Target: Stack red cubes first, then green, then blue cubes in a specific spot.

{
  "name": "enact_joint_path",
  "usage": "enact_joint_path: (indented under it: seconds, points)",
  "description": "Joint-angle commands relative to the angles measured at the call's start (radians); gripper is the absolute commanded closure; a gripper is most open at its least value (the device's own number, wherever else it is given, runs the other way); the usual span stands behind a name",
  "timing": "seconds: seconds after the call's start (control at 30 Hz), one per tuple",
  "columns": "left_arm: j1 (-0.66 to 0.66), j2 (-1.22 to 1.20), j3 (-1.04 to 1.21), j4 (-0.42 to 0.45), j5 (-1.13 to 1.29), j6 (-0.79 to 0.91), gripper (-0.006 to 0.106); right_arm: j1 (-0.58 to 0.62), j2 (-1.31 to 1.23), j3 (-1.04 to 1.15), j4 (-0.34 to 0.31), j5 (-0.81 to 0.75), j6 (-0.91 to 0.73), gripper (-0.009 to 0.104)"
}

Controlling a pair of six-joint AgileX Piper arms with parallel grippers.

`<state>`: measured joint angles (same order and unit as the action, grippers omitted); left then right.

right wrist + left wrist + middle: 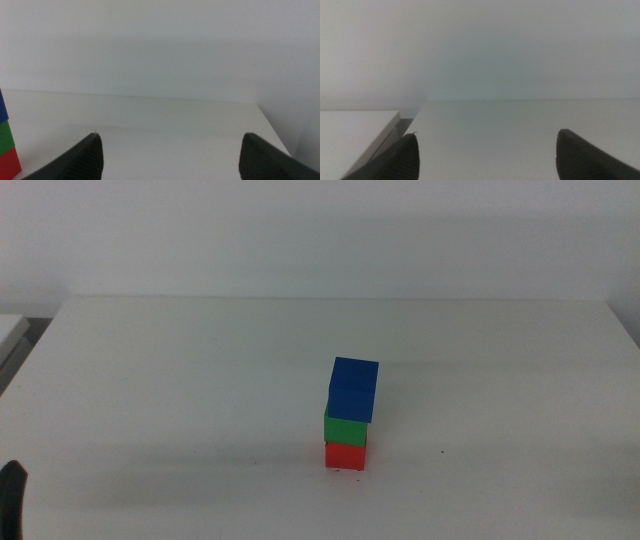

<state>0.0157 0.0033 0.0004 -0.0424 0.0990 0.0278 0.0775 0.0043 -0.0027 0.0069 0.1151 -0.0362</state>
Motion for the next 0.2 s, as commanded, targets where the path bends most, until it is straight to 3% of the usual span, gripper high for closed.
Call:
enact_joint_path:
  seconds: [0.0,0.17]
  points:
    - [-0.017,-0.003,0.000,0.000,-0.012,-0.001,0.007,-0.008,-0.004,0.003,0.000,-0.009,-0.001,0.007]
    - [-0.024,-0.003,0.000,0.000,-0.012,-0.001,0.007,-0.008,-0.004,0.003,0.000,-0.009,-0.001,0.007]
